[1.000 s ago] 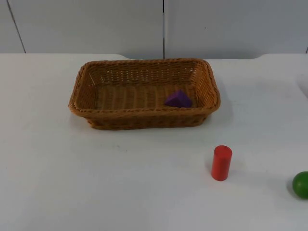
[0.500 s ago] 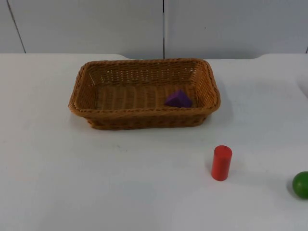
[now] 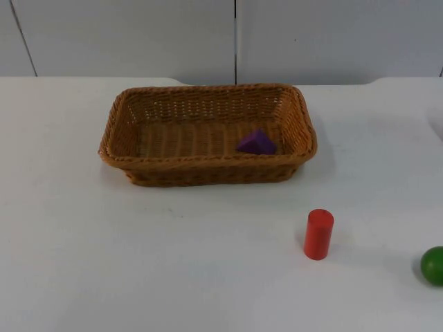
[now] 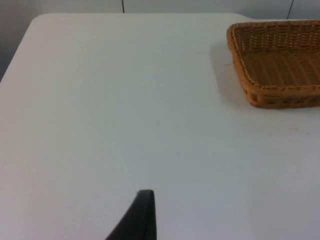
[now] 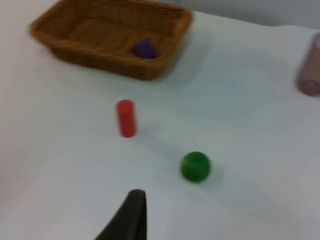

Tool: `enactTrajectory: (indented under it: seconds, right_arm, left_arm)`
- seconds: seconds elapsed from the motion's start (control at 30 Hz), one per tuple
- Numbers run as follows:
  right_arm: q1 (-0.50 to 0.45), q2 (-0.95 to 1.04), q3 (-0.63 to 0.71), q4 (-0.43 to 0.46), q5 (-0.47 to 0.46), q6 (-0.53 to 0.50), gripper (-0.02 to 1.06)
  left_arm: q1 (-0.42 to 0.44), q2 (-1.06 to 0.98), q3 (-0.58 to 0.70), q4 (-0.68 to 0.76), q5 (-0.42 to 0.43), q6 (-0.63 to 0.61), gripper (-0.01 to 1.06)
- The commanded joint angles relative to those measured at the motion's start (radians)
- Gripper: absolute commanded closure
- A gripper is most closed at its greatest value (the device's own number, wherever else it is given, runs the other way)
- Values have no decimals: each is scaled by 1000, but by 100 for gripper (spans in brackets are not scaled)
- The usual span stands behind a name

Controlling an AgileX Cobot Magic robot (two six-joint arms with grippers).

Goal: Pick up the basket with the left hand and place the triangular block into the basket with the right hand.

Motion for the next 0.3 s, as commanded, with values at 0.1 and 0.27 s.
enactTrajectory:
  seconds: [0.1, 0.27]
  right_arm:
    - [-182, -3, 3, -5, -5, 2, -1]
    - [-250, -3, 3, -5, -5, 2, -1]
  left_arm:
    - [0, -3, 4, -10, 2, 0, 0]
    - [0, -3, 4, -10, 2, 0, 0]
